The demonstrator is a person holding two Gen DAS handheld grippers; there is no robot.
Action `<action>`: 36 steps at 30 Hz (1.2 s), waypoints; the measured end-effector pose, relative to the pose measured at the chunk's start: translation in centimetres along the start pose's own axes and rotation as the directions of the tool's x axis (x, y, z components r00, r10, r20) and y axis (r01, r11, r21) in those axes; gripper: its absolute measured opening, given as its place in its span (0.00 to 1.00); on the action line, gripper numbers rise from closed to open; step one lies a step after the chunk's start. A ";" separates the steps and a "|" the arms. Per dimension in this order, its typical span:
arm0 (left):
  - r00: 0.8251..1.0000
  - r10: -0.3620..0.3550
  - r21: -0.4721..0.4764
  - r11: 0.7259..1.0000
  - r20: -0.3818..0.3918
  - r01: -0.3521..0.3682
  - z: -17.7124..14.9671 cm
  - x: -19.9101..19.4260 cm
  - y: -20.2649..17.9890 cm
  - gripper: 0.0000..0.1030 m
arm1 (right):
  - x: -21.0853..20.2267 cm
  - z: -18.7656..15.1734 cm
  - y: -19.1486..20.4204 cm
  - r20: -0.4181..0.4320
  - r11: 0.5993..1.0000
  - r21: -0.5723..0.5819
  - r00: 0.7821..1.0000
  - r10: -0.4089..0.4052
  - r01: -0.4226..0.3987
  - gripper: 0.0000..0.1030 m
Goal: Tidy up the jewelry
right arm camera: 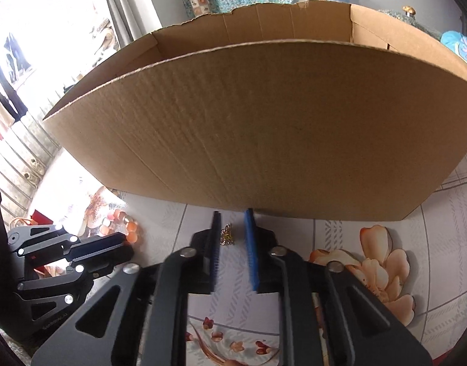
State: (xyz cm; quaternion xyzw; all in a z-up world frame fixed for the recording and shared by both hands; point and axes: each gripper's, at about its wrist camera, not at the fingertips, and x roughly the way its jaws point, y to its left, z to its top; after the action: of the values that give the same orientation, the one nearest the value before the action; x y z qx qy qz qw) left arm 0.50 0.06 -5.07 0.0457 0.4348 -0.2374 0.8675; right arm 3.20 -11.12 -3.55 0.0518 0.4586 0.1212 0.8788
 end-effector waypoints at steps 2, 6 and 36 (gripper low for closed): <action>1.000 0.000 0.000 1.000 0.002 0.000 0.0 0.0 0.0 0.08 | 0.0 0.0 -0.2 -0.002 1.000 0.015 1.000 0.014 -0.014 0.02; 1.000 -0.001 -0.002 1.000 0.004 0.001 0.0 0.0 0.1 0.08 | -1.1 -0.3 -1.2 0.022 0.991 0.087 0.995 0.095 -0.097 0.00; 0.902 -0.322 -0.073 0.932 0.287 0.355 8.2 -13.2 2.9 0.08 | -15.1 8.2 -2.7 0.359 0.973 0.017 0.910 0.209 -0.230 0.00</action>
State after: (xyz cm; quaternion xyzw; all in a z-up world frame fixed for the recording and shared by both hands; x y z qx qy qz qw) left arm 1.07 5.22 9.90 -0.1172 0.3277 -0.3612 0.8651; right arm 2.08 -17.46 12.60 0.1500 0.2873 0.1943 0.9258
